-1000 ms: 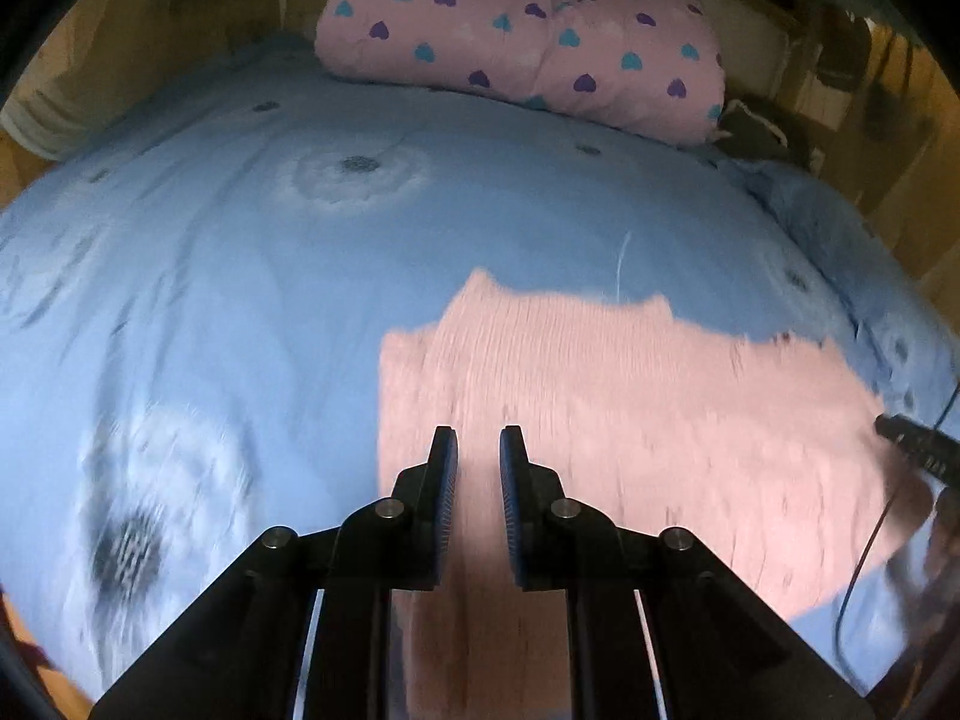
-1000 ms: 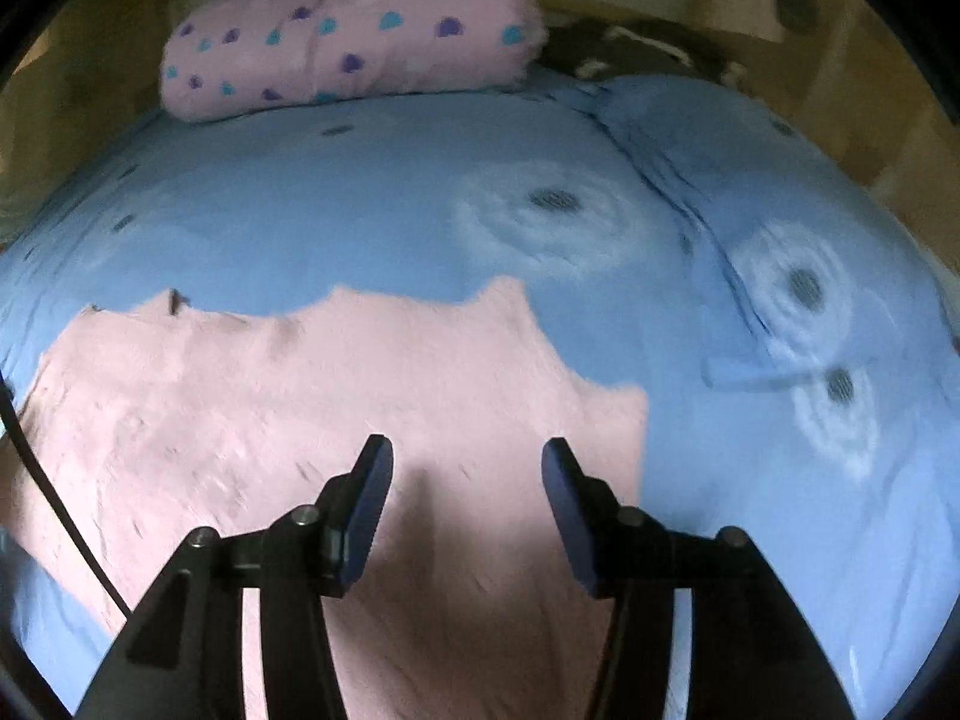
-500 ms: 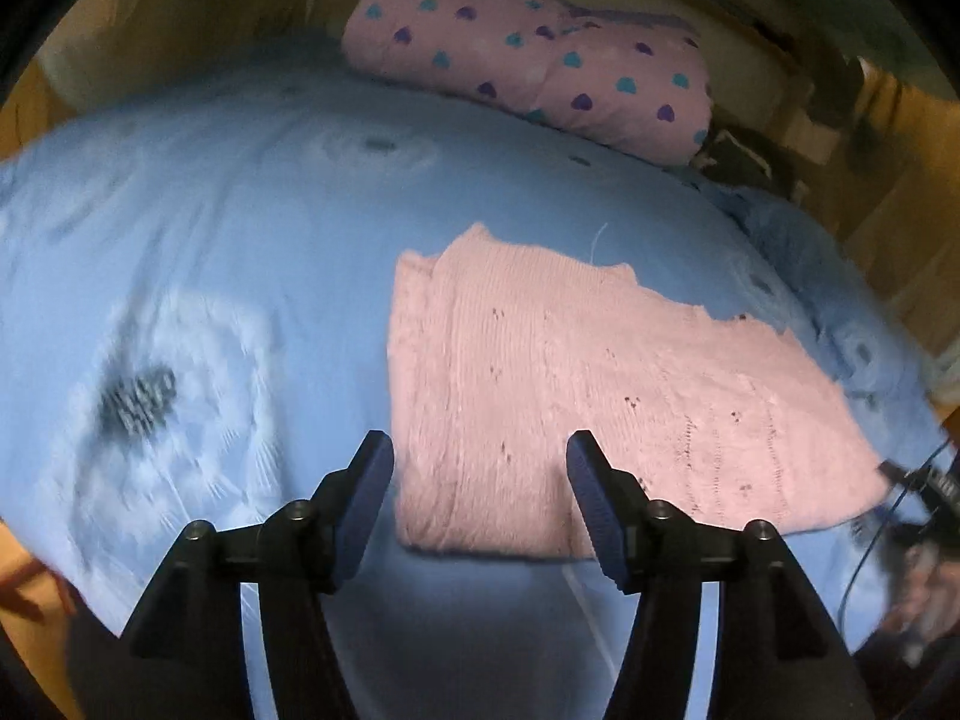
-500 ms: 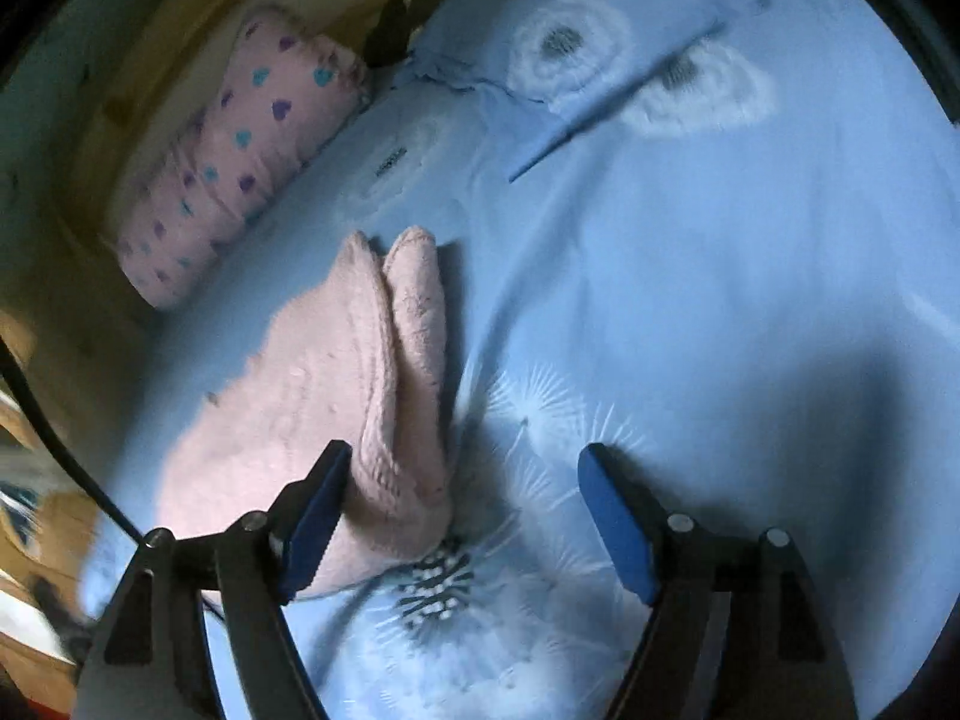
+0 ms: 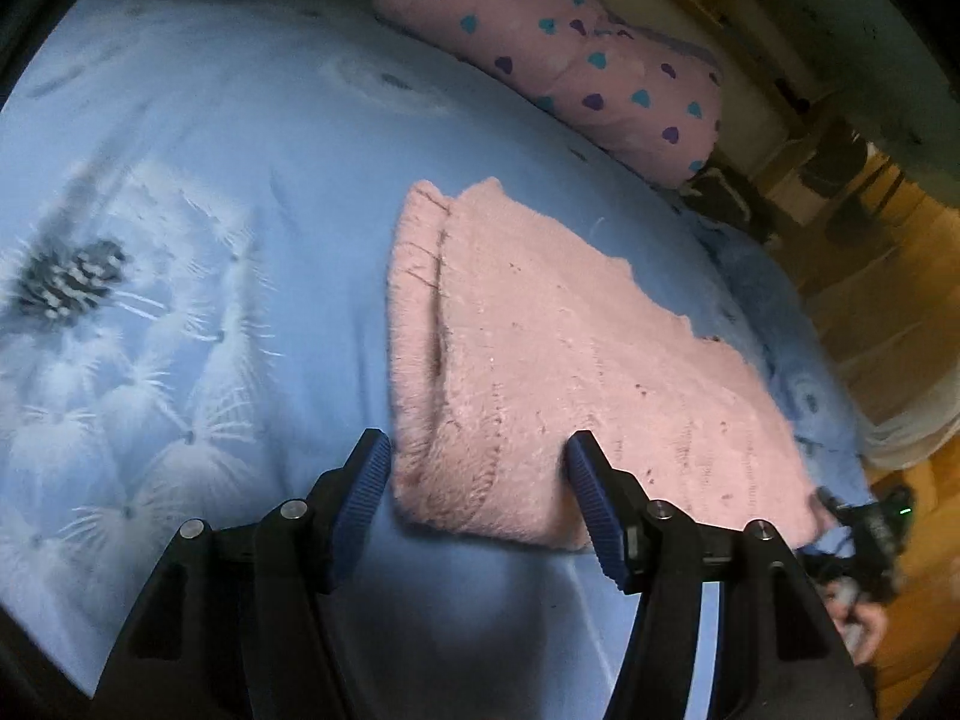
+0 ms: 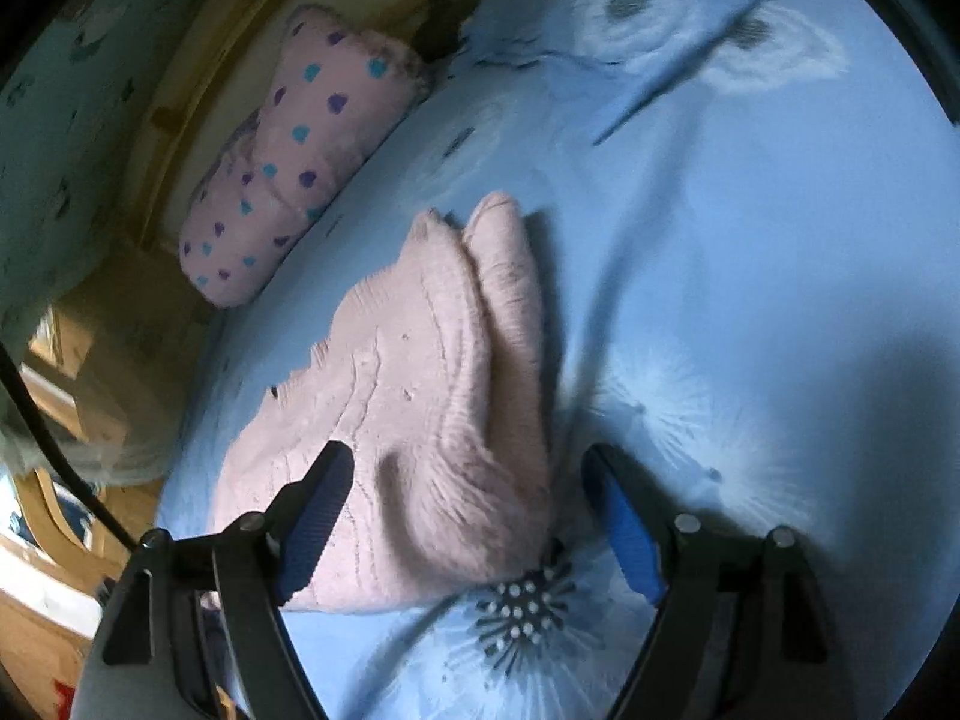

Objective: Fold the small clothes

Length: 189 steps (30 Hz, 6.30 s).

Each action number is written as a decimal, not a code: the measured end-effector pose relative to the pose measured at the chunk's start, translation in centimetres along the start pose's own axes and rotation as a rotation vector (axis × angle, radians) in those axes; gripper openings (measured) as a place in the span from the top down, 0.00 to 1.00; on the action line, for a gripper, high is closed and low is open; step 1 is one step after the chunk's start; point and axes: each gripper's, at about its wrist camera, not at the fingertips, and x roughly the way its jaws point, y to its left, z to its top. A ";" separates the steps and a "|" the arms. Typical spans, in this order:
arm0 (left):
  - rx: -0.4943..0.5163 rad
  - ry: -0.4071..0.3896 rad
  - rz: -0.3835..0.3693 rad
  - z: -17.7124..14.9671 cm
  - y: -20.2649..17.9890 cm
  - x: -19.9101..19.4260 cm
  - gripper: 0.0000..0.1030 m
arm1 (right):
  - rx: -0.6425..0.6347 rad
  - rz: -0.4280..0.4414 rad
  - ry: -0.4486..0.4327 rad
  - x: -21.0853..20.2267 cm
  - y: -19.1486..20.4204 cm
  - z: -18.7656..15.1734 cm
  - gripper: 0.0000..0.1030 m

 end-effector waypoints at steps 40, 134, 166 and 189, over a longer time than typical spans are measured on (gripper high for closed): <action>-0.193 -0.051 -0.256 -1.9 3.8 -2.2 0.99 | 0.232 0.075 0.011 -0.8 -2.3 -1.1 0.76; 0.315 -0.251 0.159 -0.1 -1.5 -10.5 0.76 | -0.357 -0.343 -0.120 -7.7 9.0 -1.9 0.58; -0.205 -0.137 -0.186 -6.2 8.4 -9.3 0.53 | -0.848 -0.103 0.634 25.0 37.0 -15.4 0.00; -0.358 -0.145 -0.412 -5.8 9.8 -8.4 0.37 | -0.719 -0.324 0.702 21.5 33.0 -12.0 0.01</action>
